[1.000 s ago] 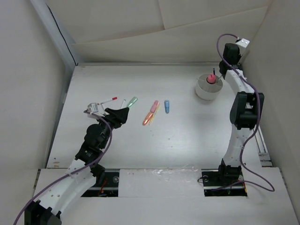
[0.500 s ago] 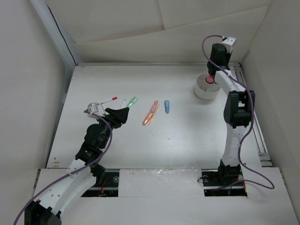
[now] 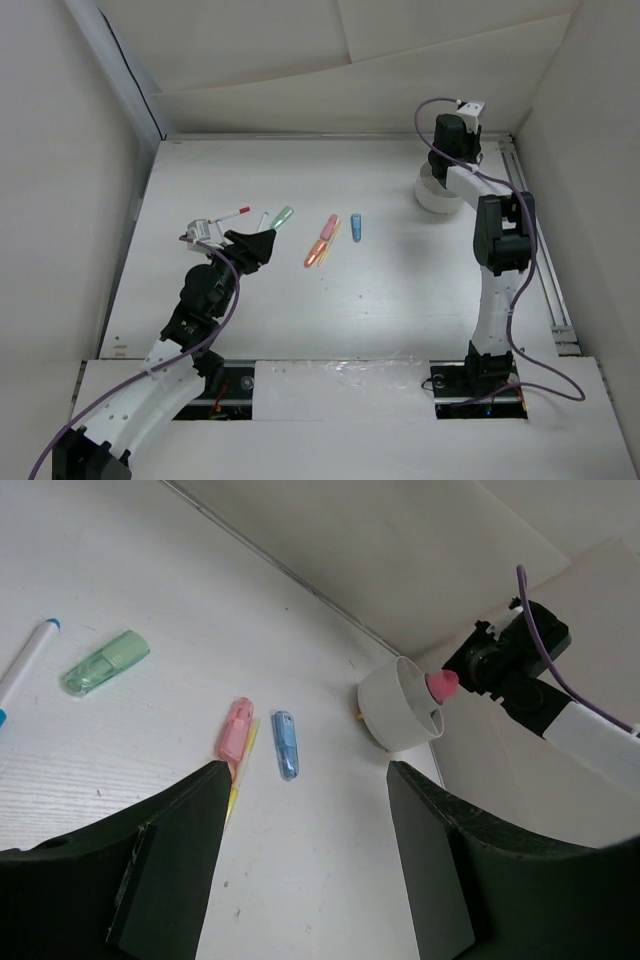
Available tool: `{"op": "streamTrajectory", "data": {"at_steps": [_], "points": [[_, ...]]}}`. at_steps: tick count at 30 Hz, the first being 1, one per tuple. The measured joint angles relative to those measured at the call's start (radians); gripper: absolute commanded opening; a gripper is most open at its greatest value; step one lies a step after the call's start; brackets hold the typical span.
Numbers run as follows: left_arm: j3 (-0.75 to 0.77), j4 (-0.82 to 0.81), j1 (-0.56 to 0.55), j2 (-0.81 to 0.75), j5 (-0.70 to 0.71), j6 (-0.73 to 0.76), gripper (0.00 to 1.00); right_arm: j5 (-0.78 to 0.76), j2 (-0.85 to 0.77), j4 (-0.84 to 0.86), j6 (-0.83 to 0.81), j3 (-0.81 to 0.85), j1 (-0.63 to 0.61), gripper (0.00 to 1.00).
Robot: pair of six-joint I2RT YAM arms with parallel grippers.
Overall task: Sort the stationery into containers
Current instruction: Place the stationery into the container
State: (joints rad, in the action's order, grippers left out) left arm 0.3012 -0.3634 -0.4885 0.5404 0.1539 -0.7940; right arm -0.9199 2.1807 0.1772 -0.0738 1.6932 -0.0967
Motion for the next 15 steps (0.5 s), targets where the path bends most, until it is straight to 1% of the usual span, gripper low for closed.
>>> {"op": "streamTrajectory", "data": {"at_steps": [1, 3, 5, 9, 15], "points": [[0.000, 0.000, 0.000, 0.000, -0.002, 0.000, 0.60, -0.002, -0.008, 0.002, -0.002, -0.016, -0.008, 0.30], [0.000, 0.000, 0.000, -0.003, -0.005, 0.000, 0.60, -0.004, -0.029, 0.007, -0.001, -0.045, -0.024, 0.37], [0.000, 0.000, 0.000, -0.012, -0.007, 0.000, 0.60, -0.004, -0.066, 0.006, -0.001, -0.071, -0.037, 0.46], [0.000, 0.000, 0.000, -0.022, -0.015, 0.000, 0.60, 0.000, -0.179, 0.008, 0.002, -0.102, -0.063, 0.56], [0.000, 0.004, 0.000, -0.039, -0.019, -0.001, 0.60, 0.023, -0.372, 0.004, 0.009, -0.105, -0.126, 0.56]]}}
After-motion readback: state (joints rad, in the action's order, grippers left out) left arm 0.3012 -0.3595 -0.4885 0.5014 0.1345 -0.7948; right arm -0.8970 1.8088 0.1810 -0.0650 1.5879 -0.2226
